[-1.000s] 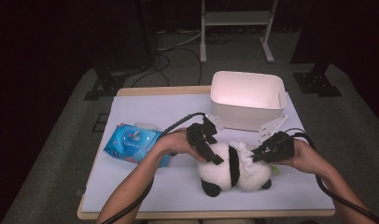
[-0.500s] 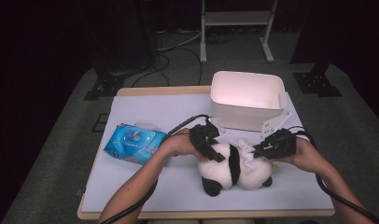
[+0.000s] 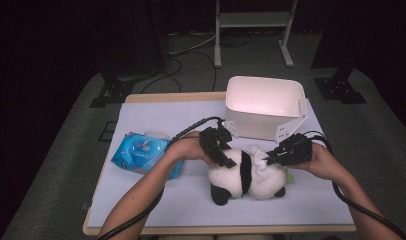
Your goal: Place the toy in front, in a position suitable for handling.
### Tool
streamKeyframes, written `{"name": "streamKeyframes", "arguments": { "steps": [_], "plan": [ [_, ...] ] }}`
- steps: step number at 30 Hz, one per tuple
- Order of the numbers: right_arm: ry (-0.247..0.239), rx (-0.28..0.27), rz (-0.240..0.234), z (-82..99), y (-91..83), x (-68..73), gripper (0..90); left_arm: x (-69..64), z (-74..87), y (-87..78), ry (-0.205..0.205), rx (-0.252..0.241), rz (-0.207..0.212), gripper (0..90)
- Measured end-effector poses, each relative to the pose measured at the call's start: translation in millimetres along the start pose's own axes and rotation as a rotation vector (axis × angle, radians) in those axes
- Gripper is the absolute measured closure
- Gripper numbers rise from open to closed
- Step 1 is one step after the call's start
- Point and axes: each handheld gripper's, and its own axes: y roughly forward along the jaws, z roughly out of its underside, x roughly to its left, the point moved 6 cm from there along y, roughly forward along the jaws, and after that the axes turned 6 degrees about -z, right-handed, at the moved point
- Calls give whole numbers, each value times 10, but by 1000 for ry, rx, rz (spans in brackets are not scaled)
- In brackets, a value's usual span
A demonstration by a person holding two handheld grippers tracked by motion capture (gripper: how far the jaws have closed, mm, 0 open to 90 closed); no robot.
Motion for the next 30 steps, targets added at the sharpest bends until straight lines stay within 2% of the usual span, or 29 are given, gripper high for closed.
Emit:
{"name": "streamKeyframes", "arguments": {
  "steps": [2,3,5,10,12,13,15,18,23,25,30],
  "plan": [
    [-13,16,1,12,12,77,792,-32,-20,-36,-8,-8,2,355],
    [-27,21,4,19,10,109,792,-54,-31,-59,3,-9,11,342],
    [-33,27,3,36,10,168,792,-59,-71,-108,2,-18,3,292],
    [-53,14,9,114,-6,288,792,-60,-145,-147,2,-24,1,261],
    [-60,7,4,144,-17,320,791,-51,-170,-131,-16,-28,10,260],
    [-61,4,-1,161,-22,337,791,-66,-165,-102,-13,-16,21,261],
    [-55,2,-11,192,-36,359,790,-122,-153,-56,-4,-16,53,322],
    [-54,0,-21,203,-74,356,791,-187,-128,-44,5,-39,60,345],
    [-32,-23,-33,131,-126,298,792,-298,-66,-75,15,-61,35,353],
    [-31,-40,-30,69,-131,253,791,-338,-41,-91,23,-67,30,353],
    [-18,-42,-23,-55,-118,99,788,-417,-32,-121,47,-71,24,352]
  ]
}}
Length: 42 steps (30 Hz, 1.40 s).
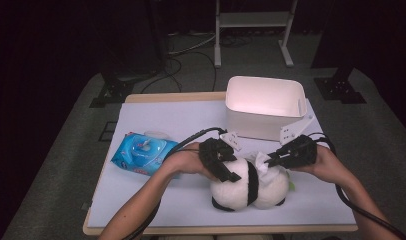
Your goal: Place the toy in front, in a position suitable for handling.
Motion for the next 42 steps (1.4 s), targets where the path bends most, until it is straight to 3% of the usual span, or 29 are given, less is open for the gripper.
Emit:
{"name": "streamKeyframes", "arguments": {
  "steps": [3,5,7,9,15,18,21,25,28,33,37,42],
  "plan": [
    [14,22,-15,-26,67,-25,786,4,3,-9,-12,-2,3,343],
    [-5,45,-17,-14,125,10,789,23,-5,-21,-19,-4,9,301],
    [-2,45,-23,0,152,57,791,42,-32,-33,-36,-6,11,223],
    [-11,45,-24,14,138,77,792,63,-32,-1,-52,31,-5,112],
    [-52,55,-26,11,128,198,792,69,-13,132,-89,79,52,23],
    [-58,54,-37,5,148,251,792,26,11,214,-78,106,100,21],
    [-62,58,-44,0,155,273,792,15,15,238,-64,107,127,77],
    [-51,49,-37,12,140,247,791,46,30,205,-55,85,137,276],
    [-38,31,-26,21,109,208,790,81,-10,166,-32,73,116,341],
    [-18,-3,-2,38,-4,126,787,130,-143,113,31,93,76,357],
    [-11,-24,16,51,-59,74,786,174,-258,67,122,125,26,357],
    [0,-50,29,31,-65,27,787,221,-310,10,198,163,-20,355]
  ]
}}
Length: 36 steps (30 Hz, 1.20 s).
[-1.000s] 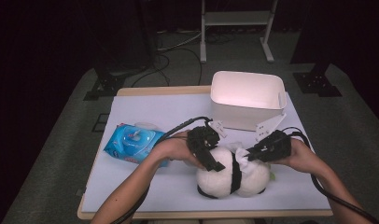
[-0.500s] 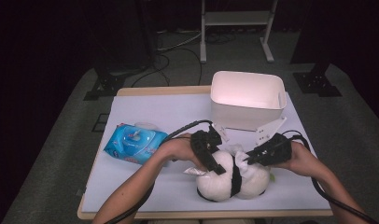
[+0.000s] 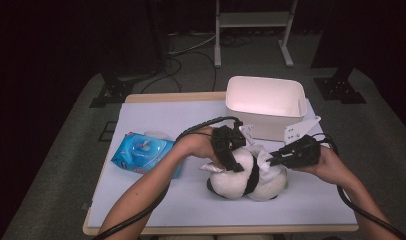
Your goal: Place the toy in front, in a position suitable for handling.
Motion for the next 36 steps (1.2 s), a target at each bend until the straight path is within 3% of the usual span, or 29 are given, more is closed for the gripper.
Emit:
{"name": "streamKeyframes", "arguments": {
  "steps": [4,7,11,16,23,29,33,36],
  "plan": [
    [-13,10,-10,-28,46,14,787,-44,65,41,5,-1,-1,337],
    [-23,21,-20,-78,97,28,788,-112,117,59,-8,-41,-10,333],
    [-46,22,-46,-200,190,50,788,-218,163,44,5,-66,-26,330],
    [-74,66,-45,-274,231,82,789,-264,252,28,-17,-105,-36,331],
    [-59,64,-28,-177,80,71,789,-323,304,-2,-8,-144,-44,331],
    [-18,82,6,6,-67,23,788,-349,353,-22,-8,-159,-47,330],
    [16,116,38,162,-106,-29,788,-367,379,-32,-7,-168,-49,328],
    [24,109,33,199,-109,-38,787,-373,382,-28,-7,-172,-47,326]
  ]
}}
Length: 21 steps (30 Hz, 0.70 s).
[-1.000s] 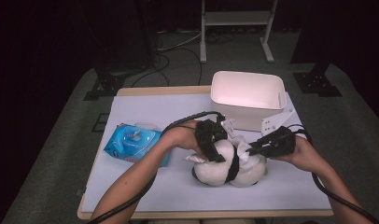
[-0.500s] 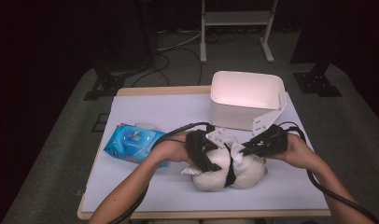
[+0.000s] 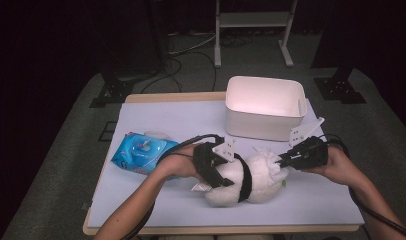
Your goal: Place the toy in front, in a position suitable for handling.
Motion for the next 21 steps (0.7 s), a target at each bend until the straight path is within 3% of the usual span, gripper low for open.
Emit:
{"name": "streamKeyframes", "arguments": {
  "steps": [9,11,16,21],
  "plan": [
    [-65,-20,-35,-319,92,69,787,3,-10,17,-7,-4,5,311],
    [-80,-13,-49,-385,157,89,788,12,-5,25,-27,8,5,284],
    [-69,2,-77,-370,232,116,795,32,0,13,-83,5,14,162],
    [-62,-5,-97,-281,198,173,798,50,-18,-55,-126,-14,18,122]
  ]
}}
